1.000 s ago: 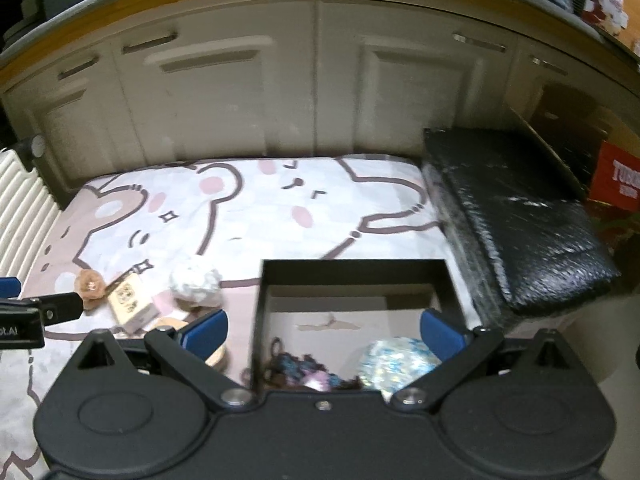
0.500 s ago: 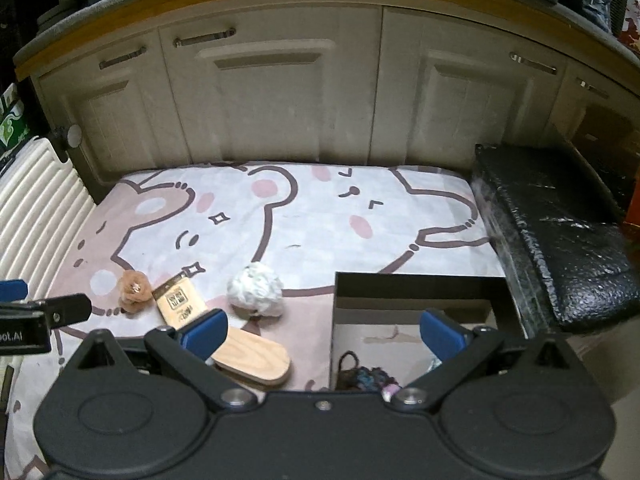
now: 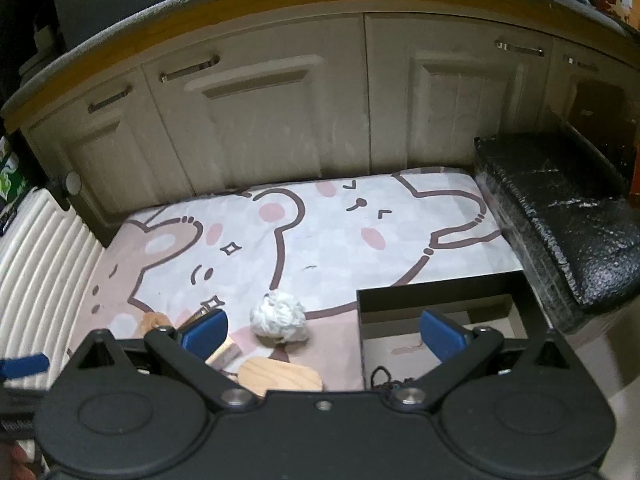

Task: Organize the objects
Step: 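Withdraw both tools from the box back over the remaining items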

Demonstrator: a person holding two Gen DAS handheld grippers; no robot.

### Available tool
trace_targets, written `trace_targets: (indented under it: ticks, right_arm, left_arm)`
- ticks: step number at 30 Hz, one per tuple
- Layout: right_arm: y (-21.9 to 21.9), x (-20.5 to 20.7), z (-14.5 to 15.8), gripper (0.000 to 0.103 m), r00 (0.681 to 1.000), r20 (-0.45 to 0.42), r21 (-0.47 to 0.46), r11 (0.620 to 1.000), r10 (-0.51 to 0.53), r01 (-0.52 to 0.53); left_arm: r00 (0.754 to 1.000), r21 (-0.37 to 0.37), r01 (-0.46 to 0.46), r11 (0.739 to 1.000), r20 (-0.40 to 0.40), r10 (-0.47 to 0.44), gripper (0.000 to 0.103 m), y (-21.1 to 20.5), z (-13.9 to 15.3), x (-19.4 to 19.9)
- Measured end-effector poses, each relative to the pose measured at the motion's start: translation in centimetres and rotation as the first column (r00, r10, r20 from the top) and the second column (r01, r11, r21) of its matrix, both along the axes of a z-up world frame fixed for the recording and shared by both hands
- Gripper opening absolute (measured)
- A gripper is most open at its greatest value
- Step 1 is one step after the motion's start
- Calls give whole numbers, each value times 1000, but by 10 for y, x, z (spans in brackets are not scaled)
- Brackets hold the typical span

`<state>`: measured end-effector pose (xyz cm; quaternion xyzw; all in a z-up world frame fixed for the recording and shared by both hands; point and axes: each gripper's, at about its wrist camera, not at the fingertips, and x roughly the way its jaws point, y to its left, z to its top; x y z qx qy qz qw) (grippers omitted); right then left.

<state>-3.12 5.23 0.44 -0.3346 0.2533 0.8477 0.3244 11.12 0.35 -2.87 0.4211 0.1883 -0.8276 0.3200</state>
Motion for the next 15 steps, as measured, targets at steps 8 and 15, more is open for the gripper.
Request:
trace_targets:
  ticks: [8,15]
  right_arm:
    - [-9,-21,-3,103,999,42,13,1000,-28,28]
    - [-13,-35,-6,103,999,15,4,999,-45,45]
  left_arm:
    - [990,12,93,996,108,-94,103,-1,-27,4]
    - [982,111,124,986,129,-138,103,-11,-46,11]
